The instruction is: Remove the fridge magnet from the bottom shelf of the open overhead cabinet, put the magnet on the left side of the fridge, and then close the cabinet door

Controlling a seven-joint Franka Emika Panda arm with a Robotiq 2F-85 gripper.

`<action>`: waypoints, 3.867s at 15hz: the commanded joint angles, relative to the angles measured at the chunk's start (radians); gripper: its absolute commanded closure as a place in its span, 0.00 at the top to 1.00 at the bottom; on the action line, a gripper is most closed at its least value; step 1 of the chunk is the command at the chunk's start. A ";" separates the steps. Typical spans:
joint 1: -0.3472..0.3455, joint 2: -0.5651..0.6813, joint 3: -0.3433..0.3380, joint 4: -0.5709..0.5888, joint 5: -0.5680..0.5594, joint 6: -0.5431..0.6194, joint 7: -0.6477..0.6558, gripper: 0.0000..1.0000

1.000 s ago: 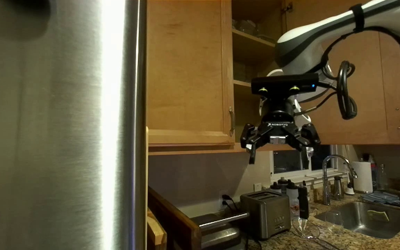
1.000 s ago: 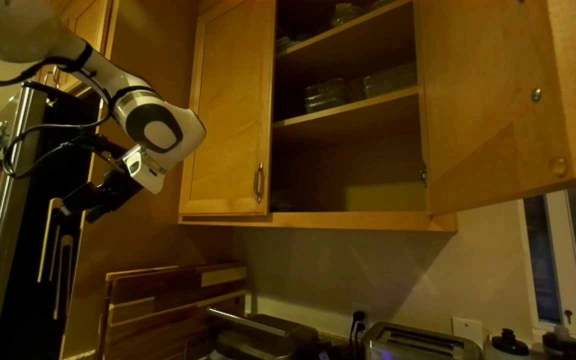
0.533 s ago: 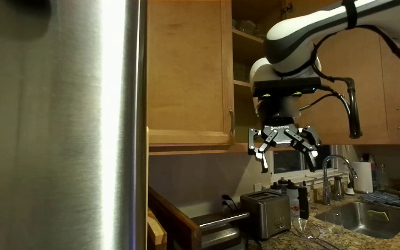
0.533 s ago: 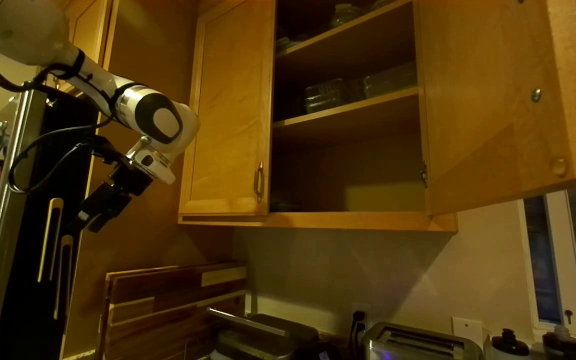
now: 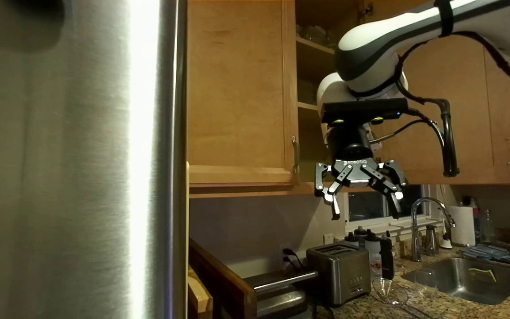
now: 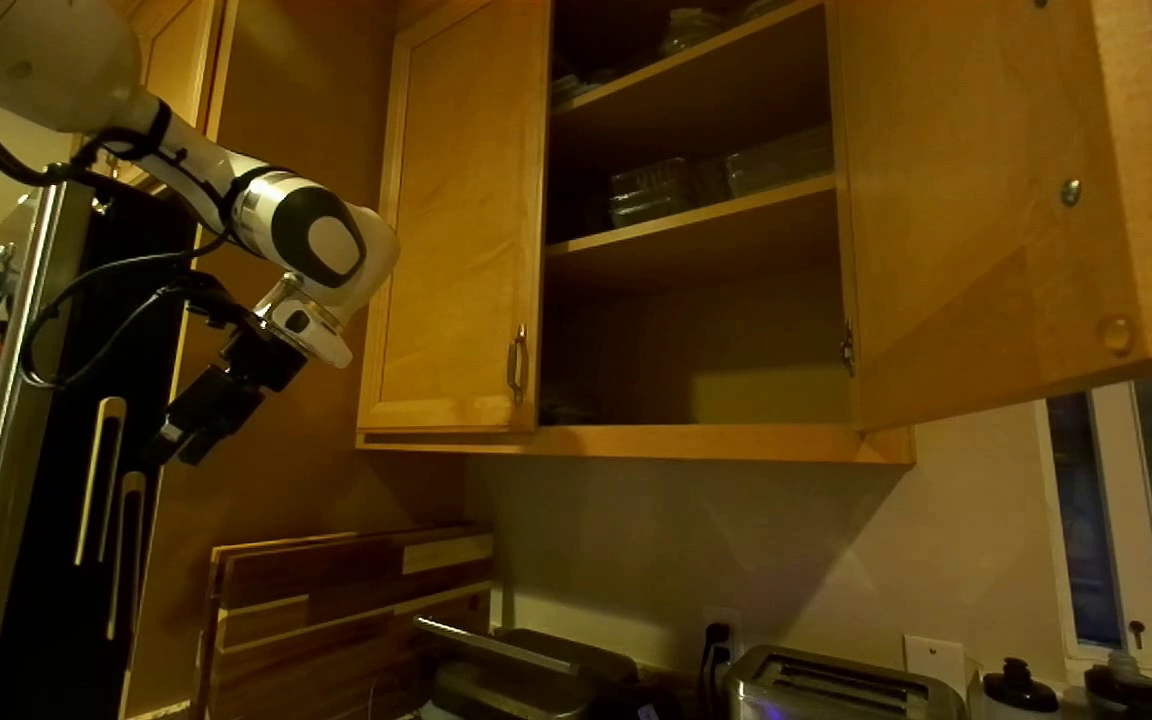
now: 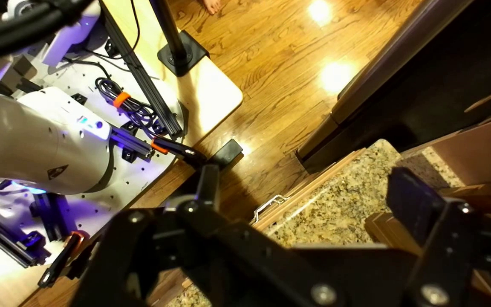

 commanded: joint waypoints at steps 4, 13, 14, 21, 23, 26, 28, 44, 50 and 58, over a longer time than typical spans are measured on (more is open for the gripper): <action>-0.024 -0.026 -0.016 0.023 -0.313 -0.009 -0.197 1.00; -0.045 -0.079 -0.149 -0.020 -0.618 0.193 -0.773 1.00; -0.048 -0.087 -0.167 -0.030 -0.642 0.216 -0.841 1.00; -0.076 -0.057 -0.222 0.002 -0.677 0.252 -0.971 1.00; -0.082 -0.060 -0.223 0.002 -0.678 0.252 -0.970 1.00; -0.082 -0.060 -0.221 0.001 -0.678 0.252 -0.968 1.00; -0.082 -0.070 -0.223 -0.013 -0.694 0.266 -0.986 1.00; -0.168 -0.328 -0.513 -0.262 -0.851 0.645 -1.422 1.00; -0.226 -0.307 -0.530 -0.240 -0.832 0.635 -1.409 1.00; -0.228 -0.304 -0.528 -0.245 -0.838 0.635 -1.418 1.00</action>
